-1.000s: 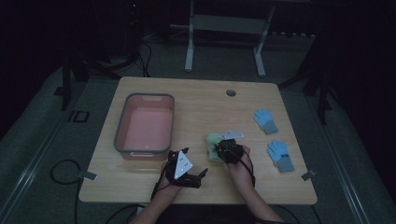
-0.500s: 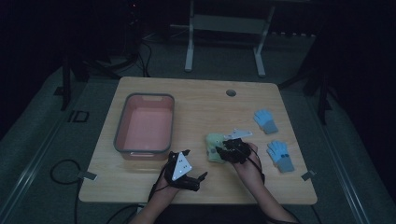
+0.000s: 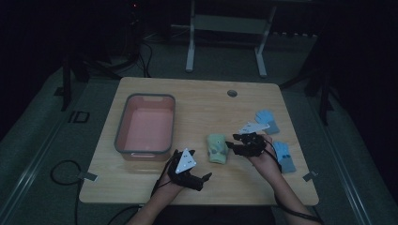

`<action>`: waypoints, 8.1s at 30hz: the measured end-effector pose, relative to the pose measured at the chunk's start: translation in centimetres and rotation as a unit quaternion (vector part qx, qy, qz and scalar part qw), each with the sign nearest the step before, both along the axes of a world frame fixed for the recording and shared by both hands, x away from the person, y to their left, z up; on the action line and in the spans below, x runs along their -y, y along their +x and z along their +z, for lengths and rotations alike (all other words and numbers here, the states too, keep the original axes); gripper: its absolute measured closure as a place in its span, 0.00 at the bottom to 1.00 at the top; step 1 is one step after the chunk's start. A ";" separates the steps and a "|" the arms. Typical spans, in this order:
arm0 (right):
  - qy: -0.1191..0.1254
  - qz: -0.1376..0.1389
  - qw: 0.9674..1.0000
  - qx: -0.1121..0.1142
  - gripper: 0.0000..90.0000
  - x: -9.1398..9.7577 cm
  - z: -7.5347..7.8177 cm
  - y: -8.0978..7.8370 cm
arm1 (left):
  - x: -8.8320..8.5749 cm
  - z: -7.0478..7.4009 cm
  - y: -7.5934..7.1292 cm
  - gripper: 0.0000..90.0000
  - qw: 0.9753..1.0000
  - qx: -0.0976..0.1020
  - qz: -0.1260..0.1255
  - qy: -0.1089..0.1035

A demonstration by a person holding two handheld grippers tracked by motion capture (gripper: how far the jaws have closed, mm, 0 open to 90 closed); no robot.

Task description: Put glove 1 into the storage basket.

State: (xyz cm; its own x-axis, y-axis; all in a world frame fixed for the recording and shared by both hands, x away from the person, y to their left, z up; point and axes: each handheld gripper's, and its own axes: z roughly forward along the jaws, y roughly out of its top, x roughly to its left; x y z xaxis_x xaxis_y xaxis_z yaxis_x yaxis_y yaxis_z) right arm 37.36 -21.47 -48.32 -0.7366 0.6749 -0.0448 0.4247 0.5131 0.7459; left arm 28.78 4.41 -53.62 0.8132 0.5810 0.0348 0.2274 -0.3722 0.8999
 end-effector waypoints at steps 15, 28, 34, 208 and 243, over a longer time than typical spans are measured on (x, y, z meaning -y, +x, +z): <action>0.035 0.012 0.999 -0.017 0.58 0.3 0.8 4.1 | 3.0 0.1 3.3 0.16 0.993 0.048 -0.084 0.067; 0.050 0.003 0.996 -0.074 0.52 -1.5 -1.3 6.4 | 5.4 -0.6 4.5 0.33 0.983 0.050 -0.126 0.122; 0.057 0.016 0.990 -0.128 0.46 -2.0 -3.5 7.2 | 5.4 -1.3 5.2 0.41 0.981 0.037 -0.130 0.141; 0.051 0.105 0.989 -0.087 0.60 -6.6 3.3 7.2 | -5.6 8.9 6.9 0.04 0.992 -0.047 0.051 0.105; 0.036 -0.076 0.996 -0.022 0.68 13.0 1.1 9.1 | 1.2 2.1 4.3 0.02 0.991 -0.071 -0.031 0.106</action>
State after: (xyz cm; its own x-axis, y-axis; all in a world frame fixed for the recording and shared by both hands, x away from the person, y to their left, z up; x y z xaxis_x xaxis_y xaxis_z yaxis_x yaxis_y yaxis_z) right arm 46.45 -34.45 -47.22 -0.6258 0.7790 0.0386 0.5271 0.3859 0.7572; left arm 33.06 3.22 -51.51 0.8525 0.5217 0.0336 0.3164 -0.5661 0.7612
